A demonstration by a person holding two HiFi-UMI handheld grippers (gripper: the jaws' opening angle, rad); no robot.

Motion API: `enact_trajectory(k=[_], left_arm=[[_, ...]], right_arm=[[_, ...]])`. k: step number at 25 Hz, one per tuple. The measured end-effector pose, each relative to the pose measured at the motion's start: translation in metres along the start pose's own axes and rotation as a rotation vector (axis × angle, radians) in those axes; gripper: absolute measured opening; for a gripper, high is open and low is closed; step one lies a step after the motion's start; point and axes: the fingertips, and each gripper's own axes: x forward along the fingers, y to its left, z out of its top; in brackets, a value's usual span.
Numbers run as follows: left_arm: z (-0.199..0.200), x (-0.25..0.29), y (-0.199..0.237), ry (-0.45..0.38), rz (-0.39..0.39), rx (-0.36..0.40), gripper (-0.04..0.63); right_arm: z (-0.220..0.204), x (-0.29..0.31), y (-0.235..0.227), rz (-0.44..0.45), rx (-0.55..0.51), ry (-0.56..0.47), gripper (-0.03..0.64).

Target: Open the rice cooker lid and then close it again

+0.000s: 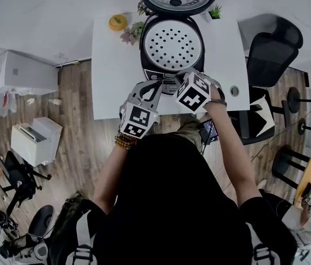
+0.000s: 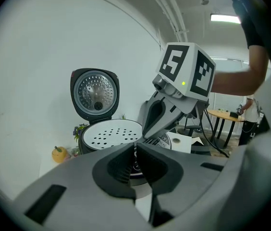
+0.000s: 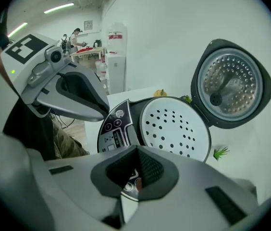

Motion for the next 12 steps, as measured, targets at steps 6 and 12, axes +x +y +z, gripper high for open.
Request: enact_trajectory(k=[6, 12], left_arm=[[-0.0015, 0.0001, 0.0038, 0.007, 0.007, 0.0, 0.035], [-0.0027, -0.0008, 0.0029, 0.007, 0.012, -0.001, 0.035]], right_arm=[[0.0007, 0.0002, -0.0023, -0.006, -0.011, 0.012, 0.028], [-0.0005, -0.0023, -0.0003, -0.011, -0.005, 0.001, 0.028]])
